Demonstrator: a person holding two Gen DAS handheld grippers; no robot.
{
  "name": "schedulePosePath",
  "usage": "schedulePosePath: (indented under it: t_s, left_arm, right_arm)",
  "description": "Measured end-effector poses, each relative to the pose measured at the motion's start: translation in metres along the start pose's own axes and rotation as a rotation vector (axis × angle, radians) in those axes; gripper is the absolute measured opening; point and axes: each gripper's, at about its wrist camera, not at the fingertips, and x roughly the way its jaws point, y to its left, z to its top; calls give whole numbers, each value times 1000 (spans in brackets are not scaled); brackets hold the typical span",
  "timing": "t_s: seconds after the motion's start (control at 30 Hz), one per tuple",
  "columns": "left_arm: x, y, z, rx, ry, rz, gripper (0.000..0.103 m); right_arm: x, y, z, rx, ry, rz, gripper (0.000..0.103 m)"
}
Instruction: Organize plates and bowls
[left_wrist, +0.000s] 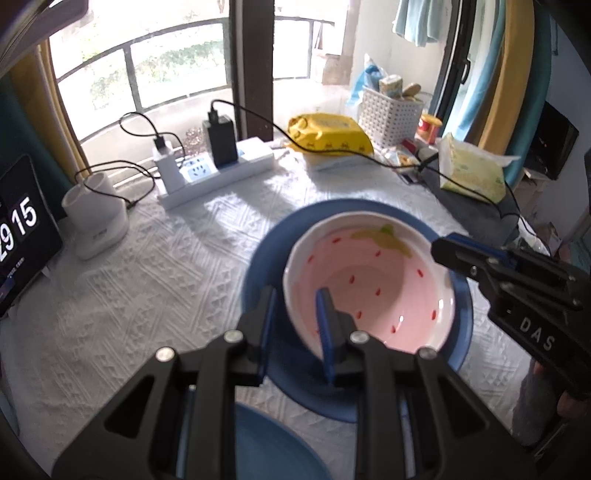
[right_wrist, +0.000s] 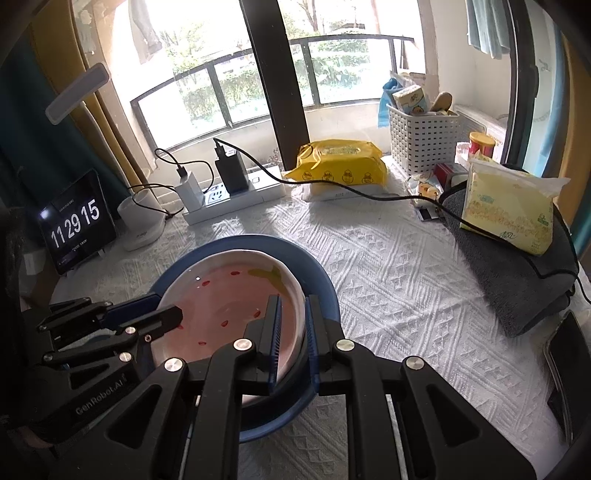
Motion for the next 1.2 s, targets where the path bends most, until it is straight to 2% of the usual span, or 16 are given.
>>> schedulePosePath:
  t_s: [0.43,0.57,0.7,0.97,1.2]
  left_arm:
    - [-34,26,-9,-48,-53,18,25]
    - [-27,33,-16,-62,-29,28,26]
    - [-17,36,-20,-69,-10,39,27]
    - [-6,34,-18,-72,-2,21,30]
    - [7,36,-14,-89,23,15,34]
  right_arm:
    - [-29,2,4,-7,-50,-7,14]
    - [-32,-2,1,0,-49,-15,15]
    - [-30,-12,-3,22,-36,-19,24]
    - [-13,-37,-13,70,18,-9,25]
    - [-7,-49,-10,110,17,25,26]
